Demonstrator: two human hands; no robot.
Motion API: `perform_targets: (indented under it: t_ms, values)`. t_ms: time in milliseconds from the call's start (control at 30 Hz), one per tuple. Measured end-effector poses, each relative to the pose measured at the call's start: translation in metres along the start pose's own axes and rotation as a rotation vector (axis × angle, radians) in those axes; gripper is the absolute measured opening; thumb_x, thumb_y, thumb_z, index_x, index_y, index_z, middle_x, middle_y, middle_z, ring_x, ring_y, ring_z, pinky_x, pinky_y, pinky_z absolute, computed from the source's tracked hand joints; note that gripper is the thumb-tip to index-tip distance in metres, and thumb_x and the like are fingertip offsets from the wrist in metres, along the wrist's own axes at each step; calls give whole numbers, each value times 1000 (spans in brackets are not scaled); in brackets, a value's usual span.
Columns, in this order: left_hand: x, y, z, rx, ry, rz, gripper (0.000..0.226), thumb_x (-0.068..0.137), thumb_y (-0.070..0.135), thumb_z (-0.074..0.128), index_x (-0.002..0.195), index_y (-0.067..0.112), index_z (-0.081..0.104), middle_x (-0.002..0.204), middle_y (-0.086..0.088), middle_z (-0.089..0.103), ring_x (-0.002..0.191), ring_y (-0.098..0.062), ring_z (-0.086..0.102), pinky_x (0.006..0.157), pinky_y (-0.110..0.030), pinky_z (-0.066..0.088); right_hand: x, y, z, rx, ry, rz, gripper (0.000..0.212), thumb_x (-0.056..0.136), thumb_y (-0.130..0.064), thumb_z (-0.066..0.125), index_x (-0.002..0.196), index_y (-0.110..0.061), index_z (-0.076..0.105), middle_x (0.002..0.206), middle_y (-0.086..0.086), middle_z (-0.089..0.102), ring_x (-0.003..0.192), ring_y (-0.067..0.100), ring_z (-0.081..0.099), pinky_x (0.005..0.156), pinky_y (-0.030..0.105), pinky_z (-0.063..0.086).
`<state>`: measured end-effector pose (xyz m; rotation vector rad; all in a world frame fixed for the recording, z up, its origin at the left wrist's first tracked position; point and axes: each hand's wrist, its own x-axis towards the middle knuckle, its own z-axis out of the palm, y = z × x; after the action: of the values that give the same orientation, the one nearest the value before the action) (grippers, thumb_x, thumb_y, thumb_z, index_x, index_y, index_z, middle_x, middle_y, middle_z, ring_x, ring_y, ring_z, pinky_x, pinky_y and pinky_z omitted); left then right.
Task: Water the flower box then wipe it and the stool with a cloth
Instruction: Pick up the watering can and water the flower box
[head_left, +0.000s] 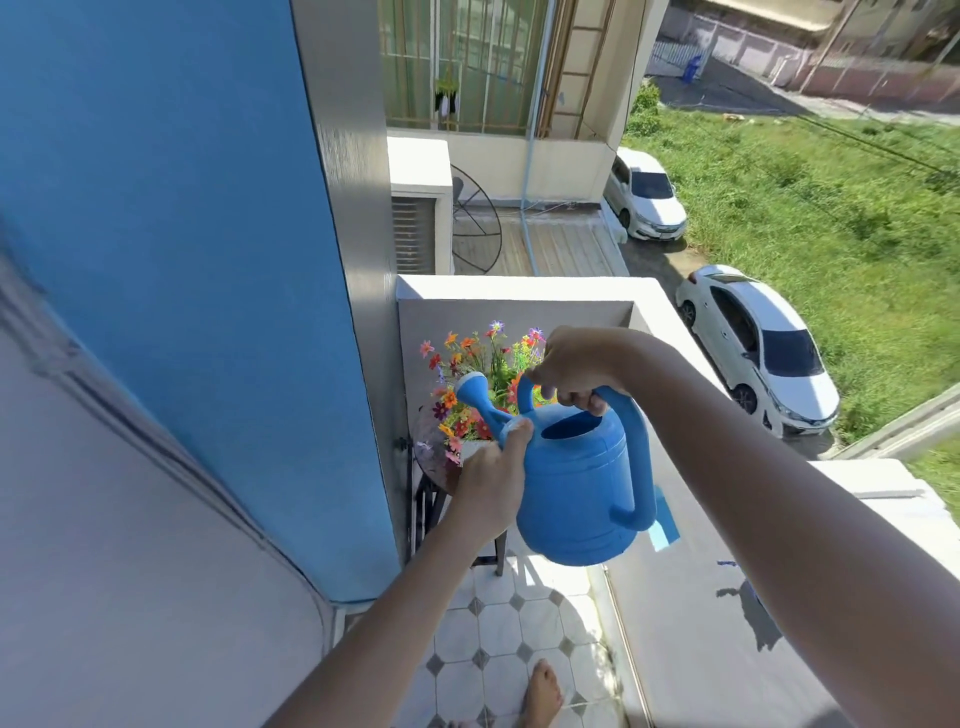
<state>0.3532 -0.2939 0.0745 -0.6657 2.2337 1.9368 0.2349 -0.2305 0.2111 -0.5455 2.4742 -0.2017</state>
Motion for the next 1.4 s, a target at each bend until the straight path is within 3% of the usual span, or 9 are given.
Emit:
perform_targets:
  t_ms: [133,267,367,467,667,967,1100,1267,1400]
  values:
    - [-10,2,10,-1,-46,45,85,79,80,19,103,11,63,94,-16,69,91,-30,65,71,-44,47,-18,8,2,5,3,35,31,98,-22,55,72,-6,56,60,7,58,47,18,55,45,28,46]
    - [-16,7,28,-7,-111,70,73,90,71,22,105,13,64,98,-14,69,94,-27,65,76,-44,50,-26,26,-1,56,-56,153,38,100,-25,51,104,8,68,63,13,50,44,19,42,45,25,37]
    - [-15,11,40,-3,-150,105,66,94,67,21,109,17,61,96,-7,68,88,-18,64,70,-33,47,-29,40,-3,126,-60,203,35,101,-27,48,89,0,66,68,14,46,47,21,37,47,27,33]
    - [-11,13,49,-16,-188,125,62,95,65,24,111,16,59,93,-2,68,81,-8,64,65,-23,47,-32,53,-5,143,-27,218,37,100,-25,48,90,5,68,66,15,50,48,22,41,48,28,37]
    - [4,20,62,41,-193,103,79,82,83,18,105,20,59,96,-6,68,91,-19,66,82,-48,55,-32,68,-12,134,8,238,40,101,-24,48,103,11,69,65,13,55,49,22,46,48,28,41]
    - [33,36,60,25,-181,37,80,80,80,21,108,18,62,101,-7,67,93,-20,64,83,-46,53,0,72,-28,86,9,234,37,101,-17,44,101,9,70,68,14,58,52,24,50,47,26,42]
    - [50,38,54,0,-173,8,75,85,77,23,105,14,61,96,-9,65,86,-19,62,72,-38,47,19,67,-36,98,-14,240,31,96,-1,42,107,14,67,70,16,54,53,24,47,46,25,38]
    - [61,35,44,-2,-151,17,74,90,72,23,100,10,62,83,-7,62,78,-20,59,68,-38,44,35,56,-39,30,33,164,26,95,-16,58,69,-9,58,60,6,59,45,18,56,43,24,45]
    - [58,28,35,17,-97,27,81,83,79,19,102,13,63,95,-13,66,88,-26,63,70,-42,47,39,45,-33,-1,56,104,32,96,-25,57,67,-11,54,61,6,60,47,18,57,45,28,46]
